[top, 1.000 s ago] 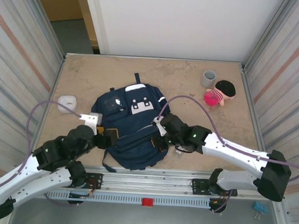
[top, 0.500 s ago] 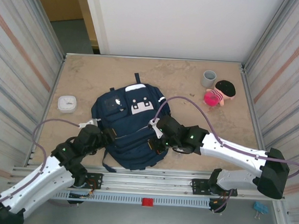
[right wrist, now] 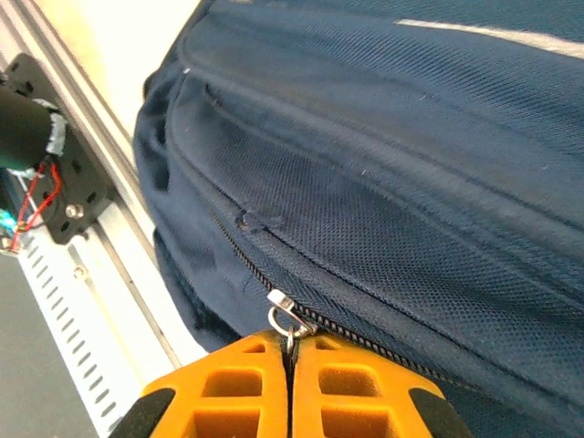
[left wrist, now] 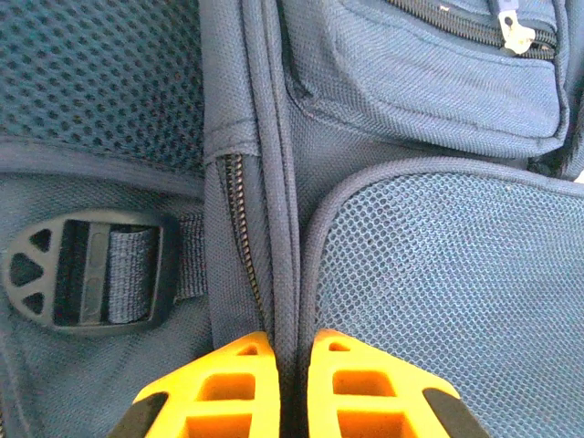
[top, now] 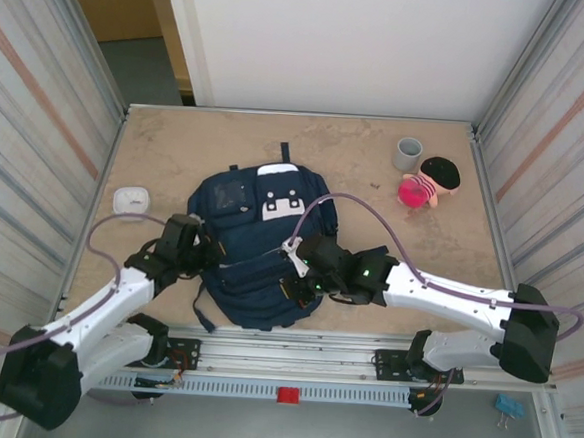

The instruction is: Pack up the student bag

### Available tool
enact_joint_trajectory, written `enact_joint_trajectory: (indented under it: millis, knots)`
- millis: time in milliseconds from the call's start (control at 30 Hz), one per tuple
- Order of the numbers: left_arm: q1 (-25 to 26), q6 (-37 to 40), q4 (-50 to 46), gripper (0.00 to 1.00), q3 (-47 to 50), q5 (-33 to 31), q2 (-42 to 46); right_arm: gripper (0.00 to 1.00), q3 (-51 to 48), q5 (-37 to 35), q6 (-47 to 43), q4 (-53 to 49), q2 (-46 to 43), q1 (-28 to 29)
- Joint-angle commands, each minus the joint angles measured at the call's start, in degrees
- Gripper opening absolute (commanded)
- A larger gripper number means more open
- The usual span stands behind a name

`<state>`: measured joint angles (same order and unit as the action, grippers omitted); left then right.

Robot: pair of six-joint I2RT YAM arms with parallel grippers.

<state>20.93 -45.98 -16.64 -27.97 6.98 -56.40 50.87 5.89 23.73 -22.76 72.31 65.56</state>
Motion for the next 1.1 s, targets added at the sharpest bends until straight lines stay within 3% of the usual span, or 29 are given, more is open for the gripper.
enact_joint_trajectory:
  millis: [0,100,233,333,400,467,533,667,800,867,933,1067]
  knots:
    - [-4.52,11.78,0.86,0.02,-6.08,-1.75,-5.51,0.0,1.68,3.74,2.02,5.81,1.16,1.4]
    - [-9.06,15.11,0.7,0.07,-11.01,1.94,-10.32,0.0,2.37,4.12,2.93,7.38,3.43,1.58]
    - [-9.79,17.06,-2.21,0.31,-15.86,5.89,-10.59,0.0,3.22,3.69,2.73,7.67,5.17,1.35]
    - [-5.43,20.92,-4.85,0.5,-15.95,3.29,-4.62,0.0,3.24,4.31,2.2,7.47,4.89,0.66]
    - [-0.19,27.98,-6.66,0.65,-15.08,-1.12,1.58,0.0,2.63,5.35,2.1,7.93,3.97,-0.18]
    - [4.53,36.18,-8.28,0.73,-14.01,-7.1,7.92,0.0,1.6,6.62,2.52,9.09,2.94,-0.96]
    - [6.76,45.21,-8.5,0.72,-12.48,-6.16,13.61,0.0,0.39,8.43,3.11,11.08,2.18,-1.63]
    - [7.46,62.49,-9.02,0.63,-9.56,8.87,23.09,0.0,-0.12,9.57,3.02,11.2,1.63,-2.41]
    - [7.91,72.04,-8.17,0.57,-6.57,15.72,25.52,0.0,-0.36,9.79,2.98,11.16,1.24,-3.04]
    - [8.23,78.92,-11.28,0.56,-7.43,23.03,23.93,0.0,-0.33,10.09,2.92,11.08,1.02,-3.07]
    - [9.86,83.8,-14.1,0.57,-8.65,23.76,21.15,0.0,-0.42,10.22,2.94,11.03,0.67,-3.16]
    - [15.52,90.09,-17.73,0.63,-10.84,17.65,13.53,0.0,-0.51,10.21,2.87,10.93,0.27,-3.38]
